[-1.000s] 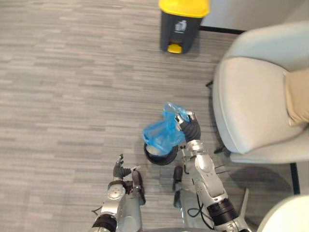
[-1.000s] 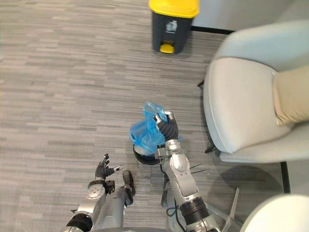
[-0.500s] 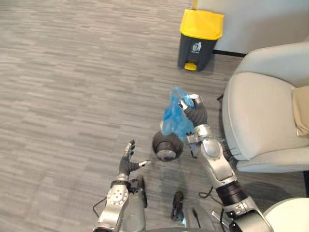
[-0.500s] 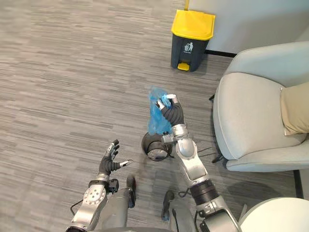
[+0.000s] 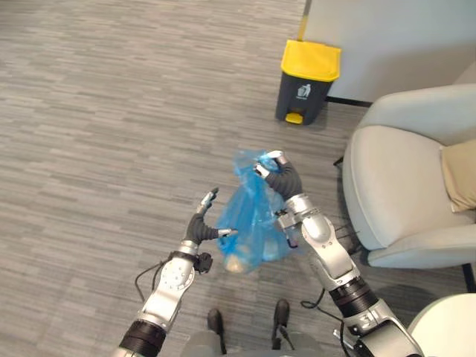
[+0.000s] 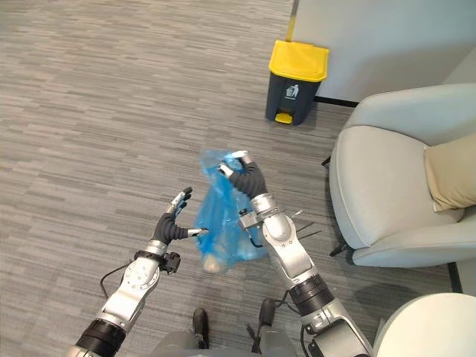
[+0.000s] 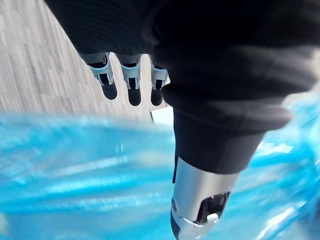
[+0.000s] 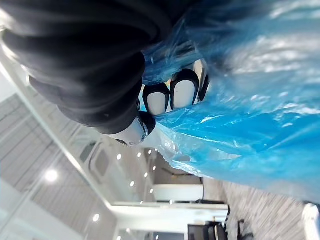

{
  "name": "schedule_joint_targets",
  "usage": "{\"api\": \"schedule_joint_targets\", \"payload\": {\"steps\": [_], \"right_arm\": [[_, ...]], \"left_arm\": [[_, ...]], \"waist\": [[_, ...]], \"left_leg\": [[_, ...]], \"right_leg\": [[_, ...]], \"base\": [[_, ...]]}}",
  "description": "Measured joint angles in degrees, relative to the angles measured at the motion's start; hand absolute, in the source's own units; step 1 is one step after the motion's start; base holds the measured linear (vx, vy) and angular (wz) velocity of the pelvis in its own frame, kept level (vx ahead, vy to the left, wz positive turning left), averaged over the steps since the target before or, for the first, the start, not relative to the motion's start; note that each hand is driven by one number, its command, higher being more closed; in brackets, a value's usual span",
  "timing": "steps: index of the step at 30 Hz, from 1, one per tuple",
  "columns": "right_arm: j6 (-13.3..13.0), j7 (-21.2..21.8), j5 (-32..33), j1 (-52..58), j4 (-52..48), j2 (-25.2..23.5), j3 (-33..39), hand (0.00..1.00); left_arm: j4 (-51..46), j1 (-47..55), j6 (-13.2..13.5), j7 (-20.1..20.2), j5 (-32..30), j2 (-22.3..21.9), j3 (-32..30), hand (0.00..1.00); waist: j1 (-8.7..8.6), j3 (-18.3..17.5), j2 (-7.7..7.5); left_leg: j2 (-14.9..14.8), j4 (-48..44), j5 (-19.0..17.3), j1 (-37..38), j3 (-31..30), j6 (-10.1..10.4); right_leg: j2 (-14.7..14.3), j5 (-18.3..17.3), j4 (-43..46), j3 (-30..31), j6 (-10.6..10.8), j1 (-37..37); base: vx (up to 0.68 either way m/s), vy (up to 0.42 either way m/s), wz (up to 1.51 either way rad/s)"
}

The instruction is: Gather rubbish on tea table into small bin, then transfer packed bag to large trash can.

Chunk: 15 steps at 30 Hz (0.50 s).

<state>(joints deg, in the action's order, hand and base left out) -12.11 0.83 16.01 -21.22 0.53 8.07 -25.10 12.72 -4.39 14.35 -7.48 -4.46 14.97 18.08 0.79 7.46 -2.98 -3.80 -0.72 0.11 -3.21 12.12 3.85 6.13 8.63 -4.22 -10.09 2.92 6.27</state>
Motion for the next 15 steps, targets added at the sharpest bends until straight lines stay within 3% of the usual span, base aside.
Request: {"api": "schedule_joint_targets", "payload": {"steps": [8,9,15], "right_arm": [[1.0,4.5,2.3,-3.7,-1.7,-0.8,-11.7,1.00],[1.5,4.5,2.4,-4.5,-1.7,-0.8,-12.3,1.00],[2.7,4.4,2.4,-7.5,-1.2,-1.0,-15.7,1.00]], "left_arm": [[7.4,-7.1,-0.1,-0.1,-2.9,-1.5,3.2,0.00],[8.0,-7.5,-0.1,-0.1,-3.0,-1.2,3.7,1.00],[8.7,-7.7,-0.1,-0.1,-5.1,-1.4,5.0,1.00]], "waist": [[-0.34,-0.5,-0.69],[-0.22,-0.5,-0.71],[-0.09,-1.3,-0.76]], "left_leg": [[-0.9,0.0,-0.1,2.1,2.6,0.0],[-1.0,0.0,-0.1,2.2,2.8,0.0],[-1.3,0.4,0.2,3.1,3.7,0.4]], "right_leg": [[-1.1,1.1,0.0,4.0,-0.6,-0.1],[-1.3,1.2,0.0,4.3,-0.7,-0.1],[-2.0,1.4,0.0,5.5,-0.9,-0.1]], "base": [[-0.06,-0.010,-0.25],[-0.06,-0.021,-0.10],[-0.04,-0.024,-0.12]]}}
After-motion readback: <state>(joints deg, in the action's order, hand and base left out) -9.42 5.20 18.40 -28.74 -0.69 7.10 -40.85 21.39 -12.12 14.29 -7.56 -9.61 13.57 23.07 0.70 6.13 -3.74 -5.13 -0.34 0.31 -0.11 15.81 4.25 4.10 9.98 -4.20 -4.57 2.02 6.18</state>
